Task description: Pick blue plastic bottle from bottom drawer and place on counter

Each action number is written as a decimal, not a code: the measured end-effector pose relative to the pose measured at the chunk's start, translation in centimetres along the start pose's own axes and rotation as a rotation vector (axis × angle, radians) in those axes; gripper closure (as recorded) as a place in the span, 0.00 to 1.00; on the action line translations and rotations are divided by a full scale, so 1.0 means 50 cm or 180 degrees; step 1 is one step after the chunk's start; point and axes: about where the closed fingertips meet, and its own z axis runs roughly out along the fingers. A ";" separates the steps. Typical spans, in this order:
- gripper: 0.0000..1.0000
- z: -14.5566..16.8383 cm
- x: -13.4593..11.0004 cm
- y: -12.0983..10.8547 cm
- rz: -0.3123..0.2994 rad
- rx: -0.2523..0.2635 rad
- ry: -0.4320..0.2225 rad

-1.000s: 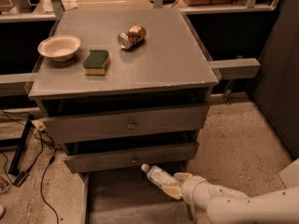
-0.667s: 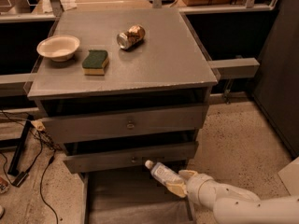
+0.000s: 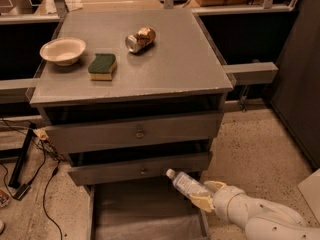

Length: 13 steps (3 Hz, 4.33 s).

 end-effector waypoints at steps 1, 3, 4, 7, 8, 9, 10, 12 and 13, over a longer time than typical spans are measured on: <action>1.00 -0.002 -0.045 -0.003 -0.0006 0.0007 -0.0152; 1.00 -0.089 -0.133 -0.041 -0.0095 0.0204 -0.0493; 1.00 -0.152 -0.188 -0.053 -0.0160 0.0303 -0.0761; 1.00 -0.194 -0.269 -0.066 -0.0294 0.0376 -0.0952; 1.00 -0.228 -0.295 -0.084 -0.0350 0.0475 -0.1023; 1.00 -0.275 -0.320 -0.106 -0.0407 0.0619 -0.1128; 1.00 -0.277 -0.321 -0.106 -0.0410 0.0622 -0.1131; 1.00 -0.317 -0.382 -0.125 -0.0534 0.0745 -0.1297; 1.00 -0.360 -0.404 -0.143 -0.0597 0.0886 -0.1383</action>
Offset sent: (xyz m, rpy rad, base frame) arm 0.0245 -0.0140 0.0834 0.0428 -0.1716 -0.0229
